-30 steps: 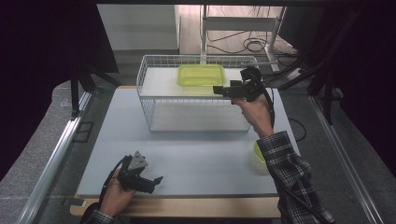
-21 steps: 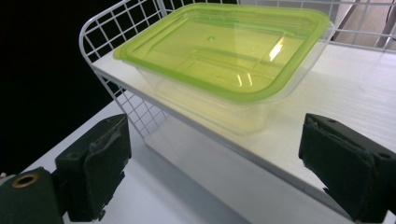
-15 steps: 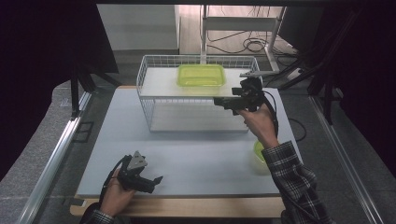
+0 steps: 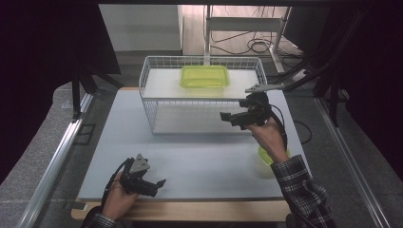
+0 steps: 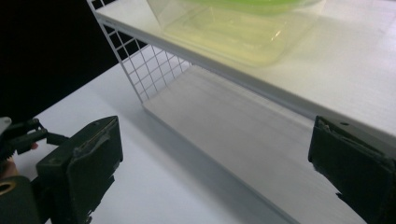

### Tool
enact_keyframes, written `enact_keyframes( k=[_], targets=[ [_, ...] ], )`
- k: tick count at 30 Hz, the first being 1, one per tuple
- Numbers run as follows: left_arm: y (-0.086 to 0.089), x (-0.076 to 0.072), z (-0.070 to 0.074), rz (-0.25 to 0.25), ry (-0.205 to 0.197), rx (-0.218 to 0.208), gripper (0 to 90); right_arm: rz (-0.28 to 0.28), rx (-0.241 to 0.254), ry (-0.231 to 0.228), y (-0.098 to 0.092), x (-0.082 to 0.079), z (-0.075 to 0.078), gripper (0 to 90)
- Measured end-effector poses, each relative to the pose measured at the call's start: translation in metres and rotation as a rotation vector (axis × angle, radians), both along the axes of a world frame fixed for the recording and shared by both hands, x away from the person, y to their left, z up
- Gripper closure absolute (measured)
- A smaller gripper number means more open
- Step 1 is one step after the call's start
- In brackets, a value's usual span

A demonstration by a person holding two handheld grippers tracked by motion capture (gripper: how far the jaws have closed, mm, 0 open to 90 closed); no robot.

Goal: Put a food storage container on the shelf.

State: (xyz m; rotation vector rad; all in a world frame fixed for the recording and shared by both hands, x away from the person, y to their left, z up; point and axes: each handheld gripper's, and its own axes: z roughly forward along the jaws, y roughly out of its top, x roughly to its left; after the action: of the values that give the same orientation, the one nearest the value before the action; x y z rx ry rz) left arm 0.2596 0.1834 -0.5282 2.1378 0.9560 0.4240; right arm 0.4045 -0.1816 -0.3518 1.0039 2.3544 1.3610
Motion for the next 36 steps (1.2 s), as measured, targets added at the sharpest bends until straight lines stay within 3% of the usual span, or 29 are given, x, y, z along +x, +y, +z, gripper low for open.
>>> enact_keyframes(
  k=[6,14,26,36],
  targets=[
    [-0.001,0.0,0.0,-0.005,-0.001,0.004,0.0,0.001,-0.034,-0.002,-0.004,-0.005,-0.012,1.4],
    [0.0,0.0,0.0,-0.003,-0.007,0.002,0.0,-0.005,-0.024,0.021,-0.011,-0.014,-0.029,0.0],
    [0.0,-0.001,0.0,-0.004,-0.012,0.005,0.0,-0.033,-0.009,0.011,-0.024,-0.035,-0.045,0.0],
    [-0.001,-0.001,0.0,-0.007,-0.011,0.01,0.0,-0.044,-0.032,0.022,-0.032,-0.049,-0.065,0.0]
  ],
)
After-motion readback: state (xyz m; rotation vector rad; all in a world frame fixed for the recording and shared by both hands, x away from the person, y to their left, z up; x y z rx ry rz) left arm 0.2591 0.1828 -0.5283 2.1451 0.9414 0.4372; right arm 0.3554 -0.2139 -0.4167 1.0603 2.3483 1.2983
